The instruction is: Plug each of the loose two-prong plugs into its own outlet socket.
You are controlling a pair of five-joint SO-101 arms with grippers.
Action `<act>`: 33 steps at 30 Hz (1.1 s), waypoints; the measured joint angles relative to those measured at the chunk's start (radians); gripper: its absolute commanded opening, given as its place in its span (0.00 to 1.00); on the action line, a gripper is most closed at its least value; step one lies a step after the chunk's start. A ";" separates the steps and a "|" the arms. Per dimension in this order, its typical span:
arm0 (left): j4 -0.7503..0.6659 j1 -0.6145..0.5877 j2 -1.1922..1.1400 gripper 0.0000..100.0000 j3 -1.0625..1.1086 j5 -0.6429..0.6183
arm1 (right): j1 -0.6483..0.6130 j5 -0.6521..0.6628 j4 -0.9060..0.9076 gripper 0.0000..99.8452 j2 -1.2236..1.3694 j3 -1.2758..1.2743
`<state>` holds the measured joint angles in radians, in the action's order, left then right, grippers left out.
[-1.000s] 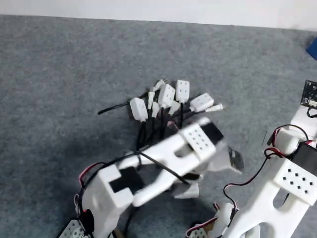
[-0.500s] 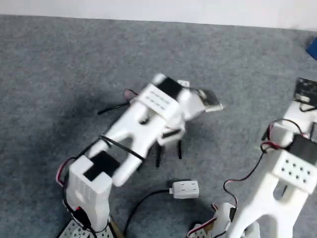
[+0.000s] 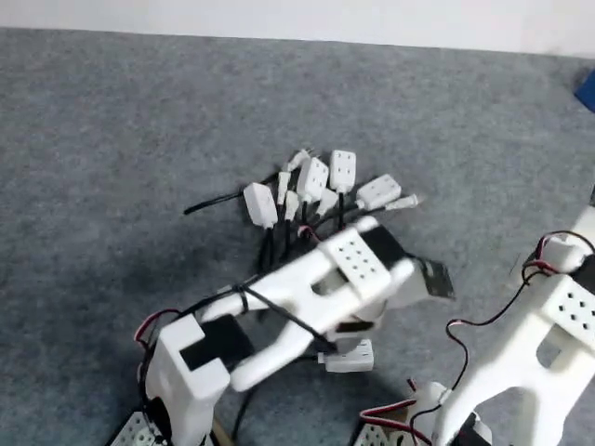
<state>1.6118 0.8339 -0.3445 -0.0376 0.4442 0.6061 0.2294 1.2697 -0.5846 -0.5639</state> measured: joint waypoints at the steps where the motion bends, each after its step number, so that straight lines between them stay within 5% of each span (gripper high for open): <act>1: -0.015 -0.012 0.000 0.21 0.002 0.000 | 0.002 0.002 -0.021 0.01 0.000 -0.025; 15: -0.063 0.094 -0.132 0.21 -0.012 0.003 | 0.008 0.008 -0.141 0.01 0.000 -0.160; 23: 0.089 0.126 -0.074 0.21 -0.103 -0.025 | 0.008 0.008 -0.141 0.01 0.003 -0.160; 33: 0.103 0.135 -0.046 0.21 -0.068 -0.051 | 0.049 0.008 -0.161 0.01 0.003 -0.160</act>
<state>1.7146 0.9689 -0.3905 -0.1051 0.3936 0.6552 0.2371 1.1086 -0.5815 -0.7234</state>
